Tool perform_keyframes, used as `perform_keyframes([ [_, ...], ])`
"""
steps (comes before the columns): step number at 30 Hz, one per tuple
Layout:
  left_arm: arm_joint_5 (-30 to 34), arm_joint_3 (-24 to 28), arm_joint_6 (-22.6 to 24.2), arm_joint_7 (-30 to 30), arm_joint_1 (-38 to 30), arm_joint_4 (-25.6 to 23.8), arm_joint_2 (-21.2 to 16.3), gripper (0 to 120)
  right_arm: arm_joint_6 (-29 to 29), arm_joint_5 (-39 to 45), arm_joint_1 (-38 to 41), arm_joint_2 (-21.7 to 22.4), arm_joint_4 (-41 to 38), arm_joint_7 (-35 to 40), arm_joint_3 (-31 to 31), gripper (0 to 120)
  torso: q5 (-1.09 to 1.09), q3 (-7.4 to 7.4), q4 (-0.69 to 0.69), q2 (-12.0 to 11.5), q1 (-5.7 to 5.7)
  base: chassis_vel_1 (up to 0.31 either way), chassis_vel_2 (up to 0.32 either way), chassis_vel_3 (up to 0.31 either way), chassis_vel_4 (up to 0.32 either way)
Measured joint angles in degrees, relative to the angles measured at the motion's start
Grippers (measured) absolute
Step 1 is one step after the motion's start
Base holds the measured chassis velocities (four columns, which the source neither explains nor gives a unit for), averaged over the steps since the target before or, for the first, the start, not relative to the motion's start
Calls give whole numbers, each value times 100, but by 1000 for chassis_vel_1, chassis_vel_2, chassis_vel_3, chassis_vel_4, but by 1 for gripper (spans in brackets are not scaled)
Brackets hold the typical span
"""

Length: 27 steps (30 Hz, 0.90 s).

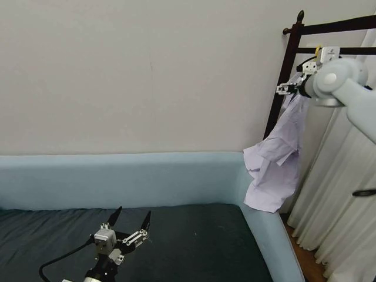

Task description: Pick up the clothes from the sofa and hang them on the clothes hanger.

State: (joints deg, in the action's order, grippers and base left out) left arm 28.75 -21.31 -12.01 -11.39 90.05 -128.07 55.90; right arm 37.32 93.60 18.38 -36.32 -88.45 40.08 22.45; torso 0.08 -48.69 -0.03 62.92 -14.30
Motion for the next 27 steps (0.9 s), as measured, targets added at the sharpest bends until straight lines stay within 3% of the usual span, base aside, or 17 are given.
perform_keyframes([
  [2,-62,14,-39,5,45,11,99,100,-325,-117,-805,189,-636,-248,-625,100,-2,1,2,0,0,0,0,0,0],
  [3,-62,14,-39,5,45,11,99,100,-325,-117,-805,189,-636,-248,-625,100,-2,1,2,0,0,0,0,0,0],
  [6,-93,-18,-96,15,161,-3,274,100,-747,-532,-2029,535,-1532,-605,-1405,100,0,0,3,0,0,0,0,0,0],
  [8,-106,-34,-123,19,199,-2,331,100,-866,-605,-2395,662,-1834,-676,-1657,100,0,-1,3,0,0,0,0,0,0],
  [11,-162,-59,-205,47,301,42,527,100,-1176,-1028,-4061,933,-2671,-1017,-3104,100,-6,1,1,1,1,0,0,0,0],
  [12,-162,-59,-205,47,301,42,527,100,-1176,-1028,-4061,933,-2671,-1017,-3104,100,-6,1,1,1,1,0,0,0,0],
  [14,-241,-59,-274,73,331,102,643,100,-1379,-1401,-5416,901,-3022,-1241,-4221,100,0,1,-1,1,0,0,0,0,0],
  [16,-349,-54,-331,129,366,139,771,100,-1550,-1903,-6745,733,-3293,-1513,-5144,100,-4,1,0,1,0,0,0,0,0],
  [17,-349,-54,-331,129,366,139,771,100,-1550,-1903,-6745,733,-3293,-1513,-5144,100,-4,1,0,1,0,0,0,0,0],
  [21,-642,-50,-511,220,537,213,1038,100,-2048,-3298,-9082,-40,-3801,-2327,-6389,100,-2,0,2,0,0,0,0,0,0],
  [22,-642,-50,-511,220,537,213,1038,100,-2048,-3298,-9082,-40,-3801,-2327,-6389,100,-2,0,2,0,0,0,0,0,0],
  [24,-837,-84,-623,316,716,229,1183,100,-2513,-4235,-10185,-650,-4018,-2877,-6825,100,-1,0,1,1,0,0,0,0,0],
  [25,-918,-100,-673,342,786,236,1244,100,-2693,-4556,-10531,-915,-4107,-3064,-6960,100,-2,1,1,1,0,0,0,0,0],
  [26,-918,-100,-673,342,786,236,1244,100,-2693,-4556,-10531,-915,-4107,-3064,-6960,100,-2,1,1,1,0,0,0,0,0],
  [27,-1017,-112,-757,374,900,247,1335,100,-3000,-5033,-11044,-1351,-4217,-3365,-7130,100,-3,1,2,1,0,0,0,0,0],
])
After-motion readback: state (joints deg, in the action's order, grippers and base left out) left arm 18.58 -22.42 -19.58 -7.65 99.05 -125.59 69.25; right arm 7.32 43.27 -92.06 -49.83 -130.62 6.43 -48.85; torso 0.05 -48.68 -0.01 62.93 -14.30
